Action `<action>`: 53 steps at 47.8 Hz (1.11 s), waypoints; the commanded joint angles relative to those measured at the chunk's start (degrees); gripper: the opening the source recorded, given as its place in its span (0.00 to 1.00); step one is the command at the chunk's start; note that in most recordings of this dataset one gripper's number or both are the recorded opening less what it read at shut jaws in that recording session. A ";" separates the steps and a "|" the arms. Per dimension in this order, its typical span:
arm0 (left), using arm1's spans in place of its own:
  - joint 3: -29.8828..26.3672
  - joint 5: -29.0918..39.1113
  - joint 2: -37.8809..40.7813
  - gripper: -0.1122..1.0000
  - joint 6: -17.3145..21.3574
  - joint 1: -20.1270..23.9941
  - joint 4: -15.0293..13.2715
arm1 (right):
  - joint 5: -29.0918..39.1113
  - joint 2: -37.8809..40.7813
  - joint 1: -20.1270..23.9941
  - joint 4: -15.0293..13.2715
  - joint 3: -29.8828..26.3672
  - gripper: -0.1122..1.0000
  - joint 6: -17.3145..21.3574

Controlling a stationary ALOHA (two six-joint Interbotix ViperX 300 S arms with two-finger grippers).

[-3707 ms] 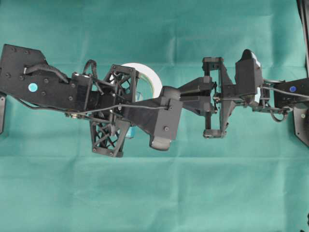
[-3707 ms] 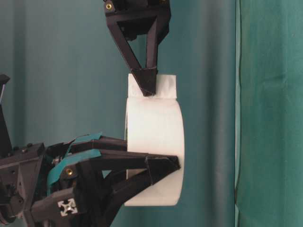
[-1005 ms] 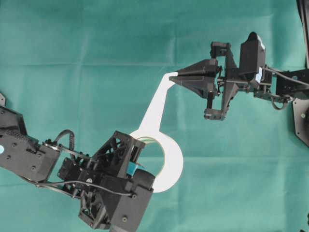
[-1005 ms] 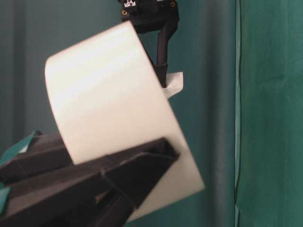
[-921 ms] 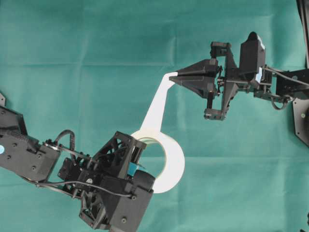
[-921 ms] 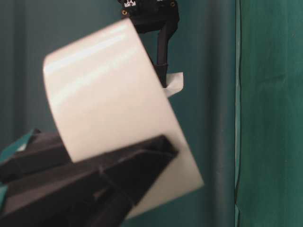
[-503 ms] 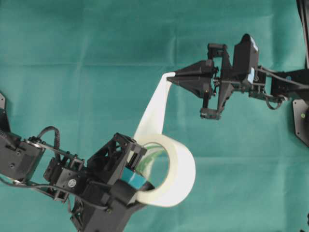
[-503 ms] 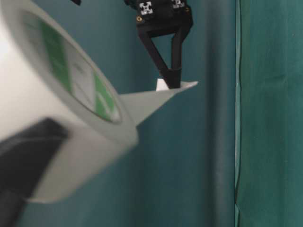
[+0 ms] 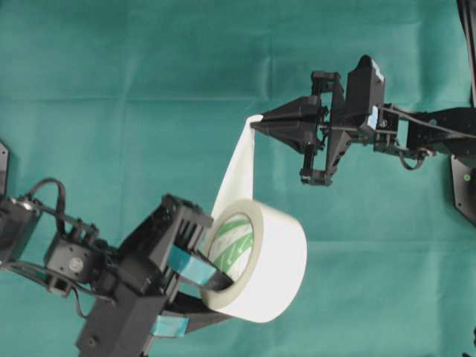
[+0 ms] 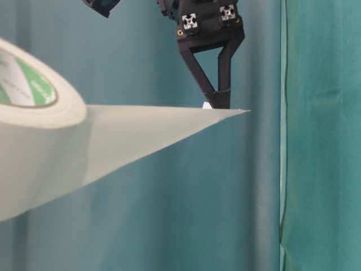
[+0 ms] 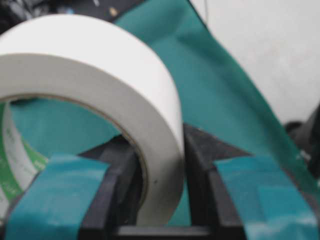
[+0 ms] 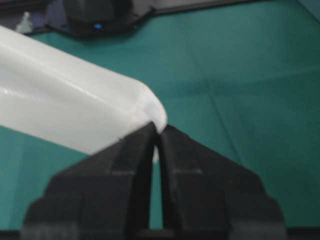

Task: Peel off the duct tape with your right arm.

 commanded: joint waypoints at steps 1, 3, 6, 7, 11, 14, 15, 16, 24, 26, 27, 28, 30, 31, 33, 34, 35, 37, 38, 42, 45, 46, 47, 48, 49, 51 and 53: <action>-0.44 -3.60 -3.60 0.28 0.09 -0.79 -0.44 | 0.35 -0.09 -2.55 0.62 0.00 0.02 0.18; 0.00 -4.13 -3.96 0.28 0.09 -0.44 -0.53 | 0.18 0.00 -2.46 0.62 0.00 0.02 0.26; 0.70 -4.92 -4.48 0.28 0.18 0.09 -0.53 | 0.44 0.18 -2.55 0.53 0.00 0.02 0.26; 0.88 -5.19 -4.66 0.28 0.18 0.18 -0.44 | 0.53 0.26 -2.46 0.62 -0.09 0.02 0.44; 1.41 -6.24 -5.19 0.28 0.26 0.70 -0.44 | 0.62 0.62 -2.46 0.53 -0.09 0.02 0.88; 1.93 -7.21 -5.62 0.28 0.88 1.05 -0.44 | 0.62 0.97 -2.55 0.53 -0.09 0.02 1.14; 2.02 -7.47 -5.80 0.28 1.32 1.05 -0.44 | 0.62 1.05 -2.55 0.53 -0.09 0.02 1.23; 2.20 -7.82 -6.06 0.28 1.85 1.14 -0.44 | 0.62 1.23 -2.55 0.62 -0.18 0.02 1.41; 3.43 -10.72 -7.29 0.28 6.33 1.41 -0.44 | 0.79 2.02 -2.46 0.53 -0.18 0.02 1.58; 3.78 -11.43 -7.56 0.28 6.68 1.67 -0.44 | 0.97 2.02 -2.46 0.53 -0.18 0.02 1.58; 3.96 -11.69 -7.65 0.28 6.68 1.85 -0.44 | 1.05 2.02 -2.46 0.62 -0.26 0.02 1.58; 4.13 -12.04 -7.73 0.28 6.77 2.02 -0.53 | 1.14 2.02 -2.46 0.53 -0.18 0.02 1.58; 4.39 -12.57 -8.00 0.28 6.77 2.37 -0.44 | 1.41 2.11 -2.46 0.53 -0.18 0.02 1.58; 4.57 -12.83 -8.09 0.28 6.86 2.64 -0.44 | 1.49 2.02 -2.46 0.53 -0.18 0.01 1.58; 4.83 -13.36 -8.26 0.28 6.94 3.16 -0.44 | 1.76 2.11 -2.55 0.53 -0.18 0.01 1.58; 5.01 -13.62 -8.35 0.28 6.94 3.43 -0.44 | 1.85 2.20 -2.55 0.62 -0.18 0.01 1.58; 5.19 -13.89 -8.53 0.28 7.03 3.60 -0.44 | 1.93 2.20 -2.46 0.53 -0.26 0.01 1.58; 5.62 -14.24 -8.70 0.28 7.03 4.04 -0.44 | 2.02 2.20 -2.46 0.53 -0.18 0.02 1.58; 5.71 -14.41 -8.70 0.28 7.03 4.22 -0.44 | 2.02 2.29 -2.46 0.53 -0.18 0.01 1.58; 6.24 -15.38 -8.88 0.28 7.03 4.66 -0.44 | 2.02 2.29 -2.46 0.53 -0.26 0.01 1.58; 6.50 -15.91 -8.79 0.28 7.03 4.75 -0.44 | 1.76 2.20 -2.55 0.53 -0.26 0.01 1.49; 6.59 -16.00 -8.88 0.28 7.03 4.75 -0.44 | 1.76 2.29 -2.46 0.53 -0.18 0.01 1.49; 6.59 -16.08 -8.88 0.28 7.03 4.75 -0.44 | 1.76 2.29 -2.55 0.44 -0.26 0.02 1.49; 6.68 -16.08 -8.88 0.28 7.03 4.75 -0.44 | 1.76 2.29 -2.55 0.44 -0.26 0.02 1.49; 6.77 -16.08 -8.96 0.28 7.03 4.75 -0.44 | 1.76 2.20 -2.46 0.35 -0.26 0.01 1.49; 6.86 -16.08 -8.96 0.28 7.03 4.92 -0.44 | 1.76 2.20 -2.55 0.35 -0.26 0.02 1.49; 6.94 -16.17 -8.96 0.28 7.03 5.01 -0.44 | 1.76 2.11 -2.46 0.18 -0.26 0.01 1.49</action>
